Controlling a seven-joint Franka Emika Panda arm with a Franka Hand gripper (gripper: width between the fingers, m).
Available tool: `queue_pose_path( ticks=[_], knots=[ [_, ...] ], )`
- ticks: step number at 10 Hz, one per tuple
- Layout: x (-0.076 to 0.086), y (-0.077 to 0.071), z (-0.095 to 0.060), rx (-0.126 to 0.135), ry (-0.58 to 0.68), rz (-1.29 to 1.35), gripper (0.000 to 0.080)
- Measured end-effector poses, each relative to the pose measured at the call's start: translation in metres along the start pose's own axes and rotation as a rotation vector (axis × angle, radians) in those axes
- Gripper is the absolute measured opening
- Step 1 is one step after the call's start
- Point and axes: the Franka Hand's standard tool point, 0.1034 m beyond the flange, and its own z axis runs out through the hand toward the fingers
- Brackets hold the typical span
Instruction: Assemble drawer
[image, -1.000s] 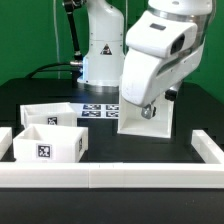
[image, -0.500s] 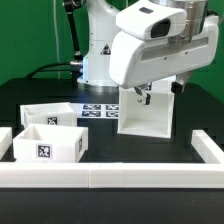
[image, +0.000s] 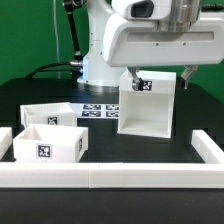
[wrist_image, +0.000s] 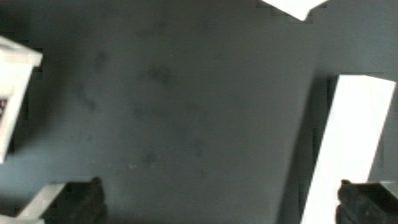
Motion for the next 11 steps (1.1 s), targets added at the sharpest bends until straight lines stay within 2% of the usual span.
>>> queue_pose_path(
  ticks=[2,3,7,8,10,11],
  knots=[
    [-0.016,-0.007,-0.009,0.012,0.088,0.016,0.065],
    [-0.026,-0.01,-0.006,0.013,0.101,0.016,0.065],
    [-0.027,-0.009,-0.004,0.014,0.095,0.018,0.065],
    [-0.033,-0.012,-0.006,0.015,0.1,0.117,0.065],
    [-0.064,-0.031,-0.009,0.006,0.085,0.232,0.065],
    [-0.073,-0.04,-0.005,0.012,0.08,0.238,0.065]
  ],
)
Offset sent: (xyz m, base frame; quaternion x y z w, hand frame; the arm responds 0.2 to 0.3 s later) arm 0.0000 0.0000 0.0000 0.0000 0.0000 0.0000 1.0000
